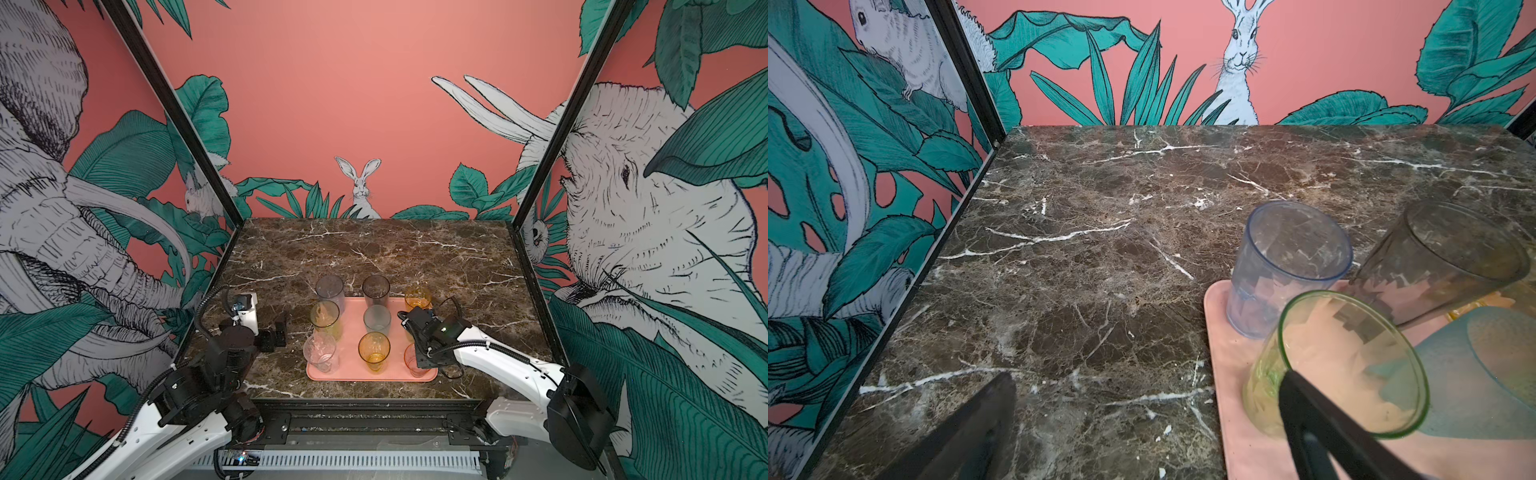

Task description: Place the glasses into the tray

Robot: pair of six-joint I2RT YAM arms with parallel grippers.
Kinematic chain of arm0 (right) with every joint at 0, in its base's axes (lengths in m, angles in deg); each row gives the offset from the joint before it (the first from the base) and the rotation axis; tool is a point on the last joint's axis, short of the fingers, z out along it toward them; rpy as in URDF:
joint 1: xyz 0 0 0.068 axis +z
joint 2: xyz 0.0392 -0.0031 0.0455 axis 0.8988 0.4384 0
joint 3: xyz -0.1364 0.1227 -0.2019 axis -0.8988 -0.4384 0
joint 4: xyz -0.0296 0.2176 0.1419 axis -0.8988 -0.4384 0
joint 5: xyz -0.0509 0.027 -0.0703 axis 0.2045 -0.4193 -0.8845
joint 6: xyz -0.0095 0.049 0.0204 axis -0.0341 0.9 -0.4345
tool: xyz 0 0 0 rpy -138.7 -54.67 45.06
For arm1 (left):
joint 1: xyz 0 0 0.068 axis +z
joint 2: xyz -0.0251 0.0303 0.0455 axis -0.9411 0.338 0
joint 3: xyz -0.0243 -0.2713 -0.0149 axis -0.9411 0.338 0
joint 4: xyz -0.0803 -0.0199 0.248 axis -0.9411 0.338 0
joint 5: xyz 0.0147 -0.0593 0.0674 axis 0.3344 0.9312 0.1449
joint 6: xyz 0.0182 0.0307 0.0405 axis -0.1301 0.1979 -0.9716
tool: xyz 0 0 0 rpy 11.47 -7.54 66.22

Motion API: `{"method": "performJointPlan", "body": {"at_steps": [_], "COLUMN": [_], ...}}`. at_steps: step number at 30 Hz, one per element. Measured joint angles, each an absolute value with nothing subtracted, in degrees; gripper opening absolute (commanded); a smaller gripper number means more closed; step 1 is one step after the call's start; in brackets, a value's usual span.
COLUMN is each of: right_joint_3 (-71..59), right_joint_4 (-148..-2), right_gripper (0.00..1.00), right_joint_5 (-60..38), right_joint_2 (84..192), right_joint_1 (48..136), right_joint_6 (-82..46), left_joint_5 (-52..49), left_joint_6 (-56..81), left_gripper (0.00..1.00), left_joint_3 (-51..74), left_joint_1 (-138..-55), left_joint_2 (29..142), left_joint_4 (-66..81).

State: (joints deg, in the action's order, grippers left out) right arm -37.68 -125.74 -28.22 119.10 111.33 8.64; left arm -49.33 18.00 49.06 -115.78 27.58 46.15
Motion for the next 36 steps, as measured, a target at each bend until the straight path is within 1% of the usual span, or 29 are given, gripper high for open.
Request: {"method": "performJointPlan", "body": {"at_steps": [6,12,19,26,36], "right_joint_3": [-36.96,-34.81,-31.43,-27.03,-20.48], "right_joint_4": [-126.18,-127.56,-129.90,-132.37,-133.50], "right_gripper": [0.34,0.44,0.52,0.61,0.69], "right_joint_5": [-28.26,-28.87,-30.93,-35.58,-44.76], "right_joint_2": [119.13,119.06,117.46,114.43,114.65], "right_joint_1": [111.33,111.33,111.33,111.33,110.26], "right_joint_6": [8.47,8.12,6.39,3.90,-1.28], "left_joint_5": [-49.33,-49.35,-49.46,-49.98,-53.61], "left_joint_6": [17.98,17.94,17.33,16.37,13.81], "left_gripper": [0.99,0.99,0.99,0.99,1.00], "left_joint_3": [49.06,49.06,49.06,47.82,42.99], "left_joint_1": [-115.78,-115.78,-115.78,-115.78,-115.78], "left_joint_2": [27.58,27.58,27.61,28.74,33.81], "left_joint_4": [46.13,46.11,46.02,46.00,45.98]}}
